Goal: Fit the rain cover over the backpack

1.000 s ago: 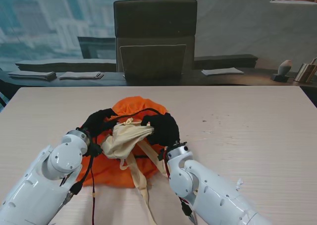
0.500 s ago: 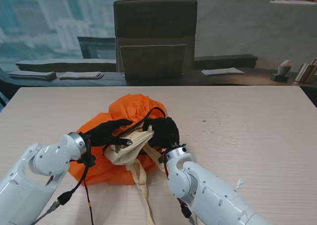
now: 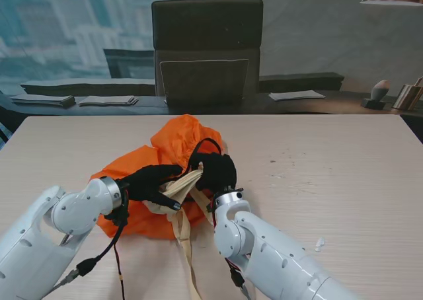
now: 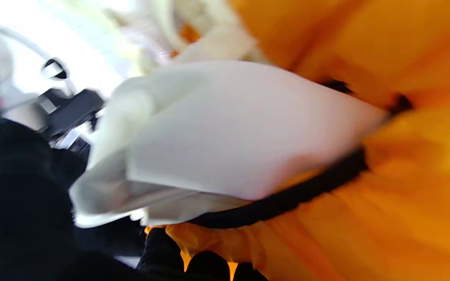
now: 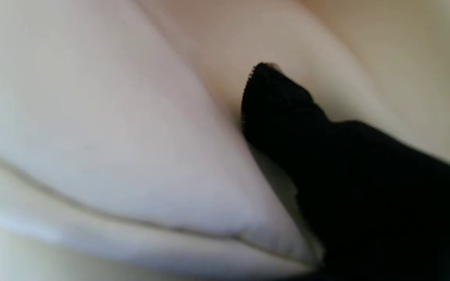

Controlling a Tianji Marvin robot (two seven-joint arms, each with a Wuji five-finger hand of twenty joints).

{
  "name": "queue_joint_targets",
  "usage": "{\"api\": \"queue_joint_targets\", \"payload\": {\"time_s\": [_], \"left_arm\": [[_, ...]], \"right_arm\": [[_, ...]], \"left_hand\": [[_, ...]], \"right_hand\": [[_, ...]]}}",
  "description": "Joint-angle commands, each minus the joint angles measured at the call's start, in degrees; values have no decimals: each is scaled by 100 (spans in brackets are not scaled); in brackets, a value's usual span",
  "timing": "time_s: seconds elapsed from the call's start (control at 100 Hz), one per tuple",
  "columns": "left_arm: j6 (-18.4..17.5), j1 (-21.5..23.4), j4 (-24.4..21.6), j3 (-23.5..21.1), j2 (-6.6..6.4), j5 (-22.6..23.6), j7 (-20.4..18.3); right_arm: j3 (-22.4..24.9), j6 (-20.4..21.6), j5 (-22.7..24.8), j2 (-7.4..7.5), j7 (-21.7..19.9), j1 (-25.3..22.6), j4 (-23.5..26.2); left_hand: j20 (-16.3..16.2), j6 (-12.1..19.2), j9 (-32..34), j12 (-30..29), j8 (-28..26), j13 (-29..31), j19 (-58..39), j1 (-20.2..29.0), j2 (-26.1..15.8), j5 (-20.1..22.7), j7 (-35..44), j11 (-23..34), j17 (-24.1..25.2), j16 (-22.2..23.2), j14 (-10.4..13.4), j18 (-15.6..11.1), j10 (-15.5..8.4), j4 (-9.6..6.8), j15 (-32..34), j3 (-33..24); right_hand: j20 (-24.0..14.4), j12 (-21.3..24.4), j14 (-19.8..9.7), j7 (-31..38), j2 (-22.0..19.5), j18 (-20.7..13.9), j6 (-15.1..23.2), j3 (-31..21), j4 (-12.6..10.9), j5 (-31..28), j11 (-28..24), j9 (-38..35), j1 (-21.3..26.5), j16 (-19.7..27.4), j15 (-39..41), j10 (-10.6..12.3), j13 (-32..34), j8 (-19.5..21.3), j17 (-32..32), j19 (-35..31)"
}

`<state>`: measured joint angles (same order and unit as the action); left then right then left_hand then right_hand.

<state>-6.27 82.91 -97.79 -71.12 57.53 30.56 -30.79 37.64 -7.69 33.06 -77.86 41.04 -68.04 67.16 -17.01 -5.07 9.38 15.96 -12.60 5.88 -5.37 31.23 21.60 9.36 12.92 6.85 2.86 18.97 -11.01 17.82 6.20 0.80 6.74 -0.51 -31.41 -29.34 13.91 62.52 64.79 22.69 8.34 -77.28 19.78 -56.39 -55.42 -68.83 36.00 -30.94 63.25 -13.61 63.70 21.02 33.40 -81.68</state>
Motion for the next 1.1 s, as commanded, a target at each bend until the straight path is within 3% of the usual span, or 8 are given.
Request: {"api": "queue_joint_targets", "payload": {"time_s": [0.0,0.24,0.39,0.42,0.48,0.62,0.81,1.09], "left_arm": [[-19,-42,44,128,14,-85,66],[-124,-266,405,530,167,1347,1329],[-98,-426,760,705,290,1978,2362],[-14,-458,834,745,320,2003,2576],[53,-535,1012,802,382,1969,2929],[178,-551,1056,753,428,1661,2914],[131,-454,1094,585,444,1769,3167],[-196,-398,1216,438,475,1697,3437]], "right_arm": [[-16,-46,73,-20,-104,-6,93],[76,-9,-60,55,-416,-146,477],[246,296,-299,164,-764,-321,803],[303,348,-387,199,-905,-374,912],[414,431,-497,308,-1238,-489,1127],[671,716,-461,536,-1660,-712,1415],[1295,1178,-295,855,-2206,-1072,1779],[1983,2204,735,1063,-1719,-1062,1222]], "left_hand": [[-92,235,-72,217,-71,-63,235,208,296,-97,-122,49,-3,43,-52,118,-26,-366,64,18],[-120,232,672,796,-1094,938,29,978,574,-64,869,1103,-709,392,-226,450,-80,-592,670,-57],[-74,771,2503,1095,-1487,2462,-762,1968,306,1360,2642,1954,-1325,861,-104,593,-321,-1146,1627,-568],[0,1181,3258,1350,-1443,3011,-1335,1554,578,2012,3199,2326,-1384,1043,-35,541,-462,-64,2023,-2760],[-59,1915,4449,2898,-1553,3552,-2587,2117,359,2622,4106,1892,-1156,1224,61,412,-648,311,2485,-2714],[-392,1794,4446,3179,-3040,3496,-3475,2705,-273,2414,4417,1662,-1028,1143,-52,226,-568,346,2426,-2051],[-713,1074,4562,2895,-3313,4009,-4200,3116,-510,1821,4899,2227,-1439,1338,-154,67,-367,362,2971,-1789],[-764,1141,4188,3602,-3629,3562,-4330,4027,-1053,1309,5356,2620,-1288,1559,-125,-612,-506,331,3203,-654]], "right_hand": [[-115,-193,-26,439,-278,149,-348,-663,15,-394,-199,-417,370,-367,661,-470,684,8,97,-199],[-189,-269,62,457,-221,227,-495,-724,56,-416,-196,-470,316,-421,671,-540,756,32,127,-175],[-279,-320,-34,378,-524,25,-325,-552,-14,-290,-162,-290,303,-491,627,-424,510,125,-75,-130],[-298,-318,-26,355,-592,-3,-315,-476,-41,-255,-160,-247,321,-501,622,-418,453,133,-124,-123],[-311,-300,-62,291,-713,-117,-215,-261,-71,-108,-123,-73,261,-483,518,-311,251,168,-305,-51],[-370,-364,-229,-361,-773,-410,-149,274,49,976,-53,880,-256,-403,154,-45,-650,126,-1052,147],[-405,30,-779,-1441,-1498,-1332,-114,850,-905,3610,-55,3957,-1445,-194,-612,372,-3546,652,-3337,1151],[-611,110,-806,-1419,-2186,-1387,789,1204,-929,3585,-82,3904,-1926,-204,-583,306,-3548,354,-3382,1178]]}}
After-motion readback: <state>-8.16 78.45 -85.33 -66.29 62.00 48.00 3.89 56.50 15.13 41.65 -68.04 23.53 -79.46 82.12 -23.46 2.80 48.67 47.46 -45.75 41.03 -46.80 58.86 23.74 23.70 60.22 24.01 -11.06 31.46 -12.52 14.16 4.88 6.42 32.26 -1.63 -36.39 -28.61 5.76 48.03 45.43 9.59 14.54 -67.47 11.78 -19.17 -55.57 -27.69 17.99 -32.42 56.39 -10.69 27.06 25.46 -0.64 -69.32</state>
